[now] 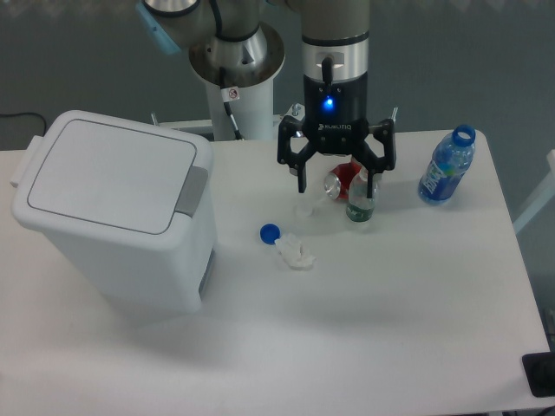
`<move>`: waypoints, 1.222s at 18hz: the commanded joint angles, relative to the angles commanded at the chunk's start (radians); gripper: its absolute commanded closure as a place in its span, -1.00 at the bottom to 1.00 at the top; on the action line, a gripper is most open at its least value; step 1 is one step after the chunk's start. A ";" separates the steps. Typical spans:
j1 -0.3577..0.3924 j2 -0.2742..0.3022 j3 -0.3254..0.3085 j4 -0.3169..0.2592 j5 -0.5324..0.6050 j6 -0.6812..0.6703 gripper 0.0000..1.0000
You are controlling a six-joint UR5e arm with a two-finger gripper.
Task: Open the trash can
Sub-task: 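Move the open gripper over toward the white trash can lid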
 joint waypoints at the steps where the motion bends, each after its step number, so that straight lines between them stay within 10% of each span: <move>1: -0.006 0.000 0.000 0.000 0.000 -0.017 -1.00; 22: -0.158 0.002 -0.024 -0.009 -0.046 -0.302 -1.00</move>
